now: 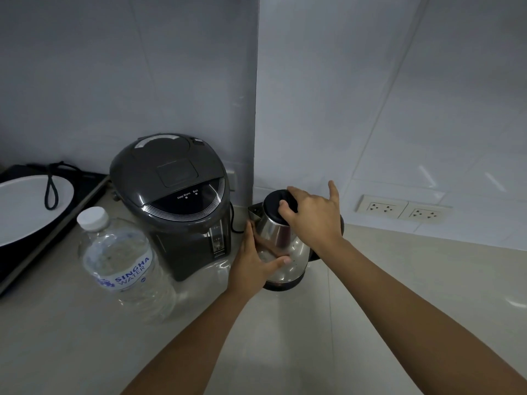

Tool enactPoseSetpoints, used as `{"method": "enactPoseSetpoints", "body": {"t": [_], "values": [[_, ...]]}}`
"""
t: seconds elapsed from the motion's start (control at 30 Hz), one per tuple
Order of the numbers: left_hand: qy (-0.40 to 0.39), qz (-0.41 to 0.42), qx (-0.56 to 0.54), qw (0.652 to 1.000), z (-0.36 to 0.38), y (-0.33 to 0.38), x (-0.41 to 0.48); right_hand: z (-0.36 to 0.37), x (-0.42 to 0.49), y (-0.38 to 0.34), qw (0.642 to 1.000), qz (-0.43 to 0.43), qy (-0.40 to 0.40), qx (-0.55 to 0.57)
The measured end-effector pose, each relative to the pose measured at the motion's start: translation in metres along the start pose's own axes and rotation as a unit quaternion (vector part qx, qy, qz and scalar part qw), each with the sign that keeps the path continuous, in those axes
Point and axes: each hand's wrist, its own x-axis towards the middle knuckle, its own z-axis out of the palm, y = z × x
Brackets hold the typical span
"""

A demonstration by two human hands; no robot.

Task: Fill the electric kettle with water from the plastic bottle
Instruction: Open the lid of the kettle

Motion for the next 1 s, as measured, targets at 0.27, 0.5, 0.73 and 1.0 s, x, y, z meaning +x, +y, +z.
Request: {"method": "enactPoseSetpoints", "body": {"t": [0.27, 0.5, 0.73, 1.0], "values": [[-0.011, 0.008, 0.004, 1.000, -0.004, -0.001, 0.000, -0.001, -0.002, 0.004, 0.995, -0.071, 0.002, 0.071], [-0.015, -0.001, 0.016, 1.000, -0.006, -0.001, -0.001, -0.004, -0.006, 0.001, 0.995, -0.073, 0.021, 0.070], [-0.028, -0.005, 0.029, 0.999, -0.009, -0.002, -0.002, -0.012, -0.003, 0.008, 0.990, -0.058, 0.015, 0.125], [-0.033, -0.002, 0.017, 0.999, -0.011, -0.003, -0.002, -0.015, -0.006, 0.009, 0.990, -0.073, 0.078, 0.091]]}}
